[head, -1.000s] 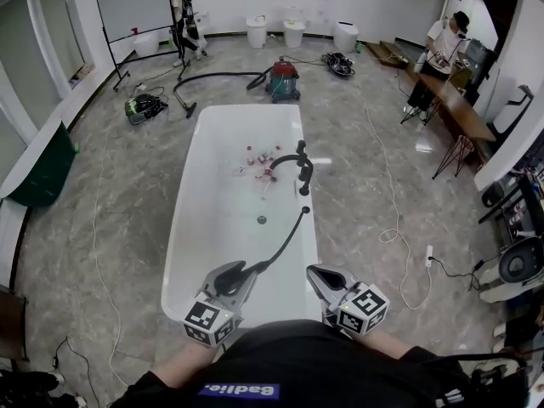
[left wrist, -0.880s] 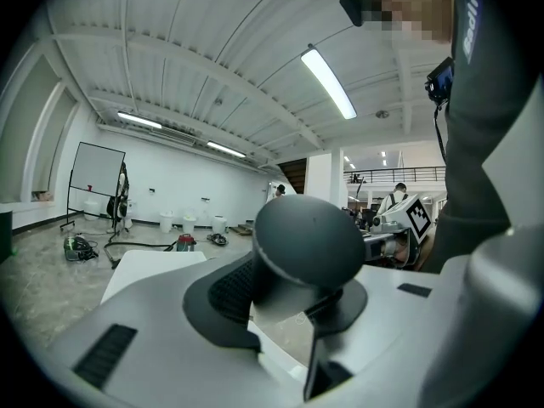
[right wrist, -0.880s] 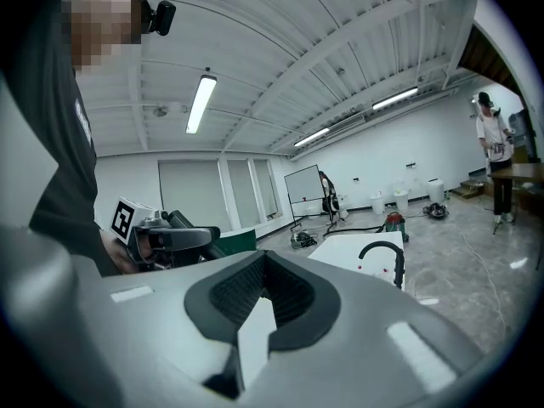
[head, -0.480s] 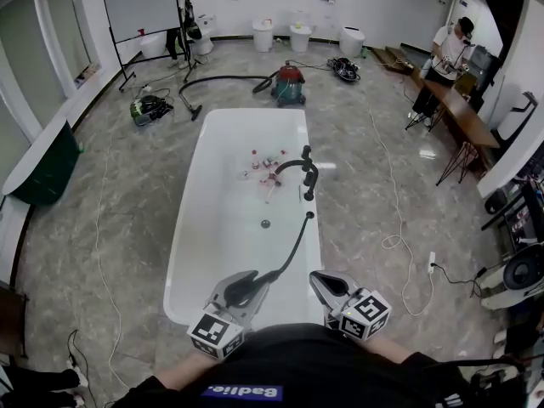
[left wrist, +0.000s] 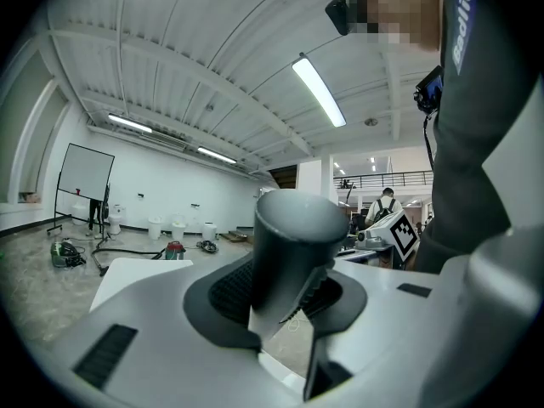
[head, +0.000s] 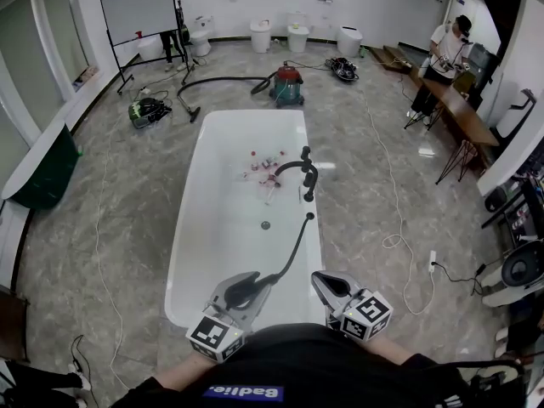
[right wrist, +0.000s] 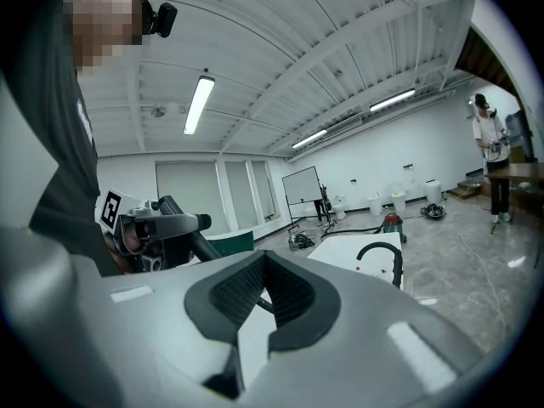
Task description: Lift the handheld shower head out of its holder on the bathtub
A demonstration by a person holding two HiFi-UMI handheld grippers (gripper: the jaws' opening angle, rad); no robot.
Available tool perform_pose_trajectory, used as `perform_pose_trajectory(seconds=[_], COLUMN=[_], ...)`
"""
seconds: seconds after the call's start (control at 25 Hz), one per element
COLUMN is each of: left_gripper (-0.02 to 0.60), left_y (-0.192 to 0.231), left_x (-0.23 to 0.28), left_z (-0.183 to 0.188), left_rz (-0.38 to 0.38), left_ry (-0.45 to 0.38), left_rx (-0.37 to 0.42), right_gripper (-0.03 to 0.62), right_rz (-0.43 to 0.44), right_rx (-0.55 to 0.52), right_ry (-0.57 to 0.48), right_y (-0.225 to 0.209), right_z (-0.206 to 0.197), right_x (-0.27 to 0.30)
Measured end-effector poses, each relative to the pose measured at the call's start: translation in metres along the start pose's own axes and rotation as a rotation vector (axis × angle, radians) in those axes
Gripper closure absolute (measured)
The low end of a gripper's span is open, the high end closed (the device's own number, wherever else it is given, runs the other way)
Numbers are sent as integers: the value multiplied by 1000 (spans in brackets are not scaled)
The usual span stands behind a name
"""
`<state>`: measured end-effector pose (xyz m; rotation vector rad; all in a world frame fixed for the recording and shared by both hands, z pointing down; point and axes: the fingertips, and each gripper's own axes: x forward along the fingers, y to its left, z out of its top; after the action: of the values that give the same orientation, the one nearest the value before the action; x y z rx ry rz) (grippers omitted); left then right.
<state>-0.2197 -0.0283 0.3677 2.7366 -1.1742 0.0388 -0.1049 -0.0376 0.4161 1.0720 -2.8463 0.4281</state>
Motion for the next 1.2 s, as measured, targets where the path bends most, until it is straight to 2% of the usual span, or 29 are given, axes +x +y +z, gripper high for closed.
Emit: perform_pose_trajectory(seconds=[0.12, 0.68, 1.2], left_gripper=[468, 468, 469], left_y=[-4, -4, -8], left_x=[0, 10, 13], left_z=[-3, 1, -5], left_rz=[-22, -17, -37], left_ry=[-11, 15, 0], left_rx=[3, 1, 11], right_gripper=[592, 592, 592], right_rz=[-2, -5, -14], right_rx=[2, -18, -22], right_ry=[-6, -8, -6], right_y=[1, -7, -10], right_z=[-1, 2, 2], right_x=[0, -1, -9])
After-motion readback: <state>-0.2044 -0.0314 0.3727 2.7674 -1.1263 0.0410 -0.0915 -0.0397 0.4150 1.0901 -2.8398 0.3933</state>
